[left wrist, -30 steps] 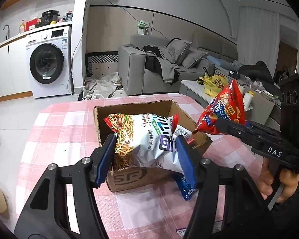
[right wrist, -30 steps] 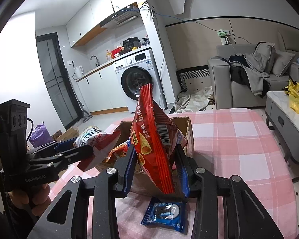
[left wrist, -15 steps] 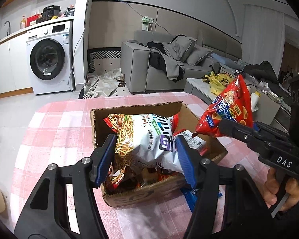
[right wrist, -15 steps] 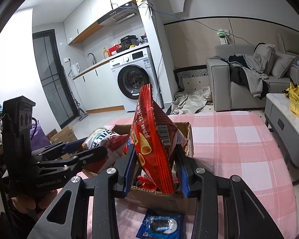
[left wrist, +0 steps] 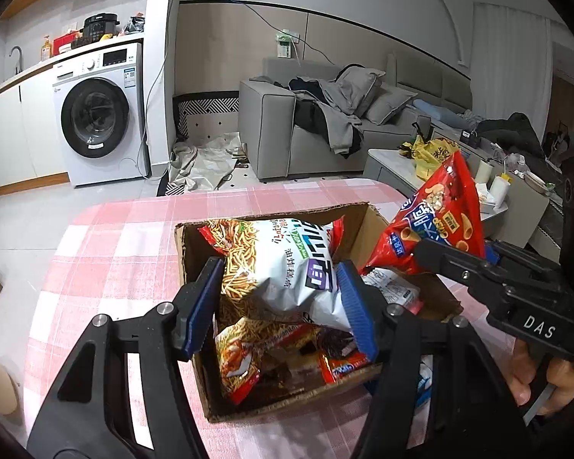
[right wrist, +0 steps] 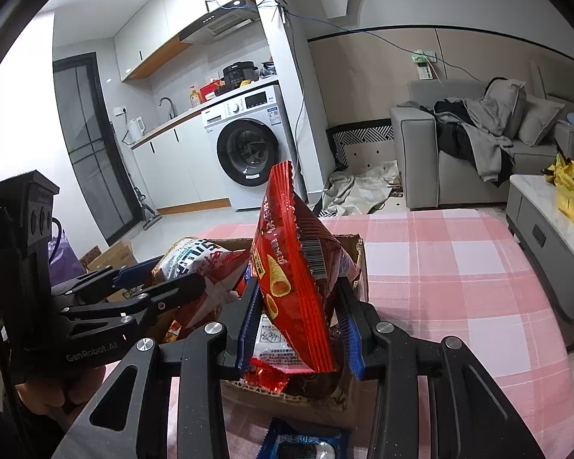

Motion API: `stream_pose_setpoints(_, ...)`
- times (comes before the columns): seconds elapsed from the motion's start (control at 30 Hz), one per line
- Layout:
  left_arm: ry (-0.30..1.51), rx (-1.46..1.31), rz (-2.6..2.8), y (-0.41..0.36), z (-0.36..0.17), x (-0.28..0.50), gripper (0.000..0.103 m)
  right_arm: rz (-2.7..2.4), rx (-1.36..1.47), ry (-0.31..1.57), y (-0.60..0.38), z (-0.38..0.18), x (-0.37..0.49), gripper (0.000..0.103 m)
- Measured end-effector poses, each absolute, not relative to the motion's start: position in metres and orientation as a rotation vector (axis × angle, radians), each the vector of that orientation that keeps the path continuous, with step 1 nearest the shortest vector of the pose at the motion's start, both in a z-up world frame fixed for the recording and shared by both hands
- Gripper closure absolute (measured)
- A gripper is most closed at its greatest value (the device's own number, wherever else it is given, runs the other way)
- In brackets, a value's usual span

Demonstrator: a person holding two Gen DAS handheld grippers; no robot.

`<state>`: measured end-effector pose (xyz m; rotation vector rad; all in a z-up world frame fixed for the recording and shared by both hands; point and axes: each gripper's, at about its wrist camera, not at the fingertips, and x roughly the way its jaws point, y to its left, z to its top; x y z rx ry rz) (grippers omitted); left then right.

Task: Organize snacks
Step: 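Carry noodle-snack bag in left tool while right tool carries red chip bag into box, then open left tool inside box while right tool releases red chip bag there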

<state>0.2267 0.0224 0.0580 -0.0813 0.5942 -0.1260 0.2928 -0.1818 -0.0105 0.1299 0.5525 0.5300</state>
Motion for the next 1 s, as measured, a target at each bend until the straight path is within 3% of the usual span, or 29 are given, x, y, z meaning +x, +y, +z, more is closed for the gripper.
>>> stream_pose_setpoints(1.0, 0.66, -0.077, -0.141, 0.02, 0.015, 0.282, 0.043, 0.513, 0.043, 0.618, -0.152, -0.037, 0.337, 0.063)
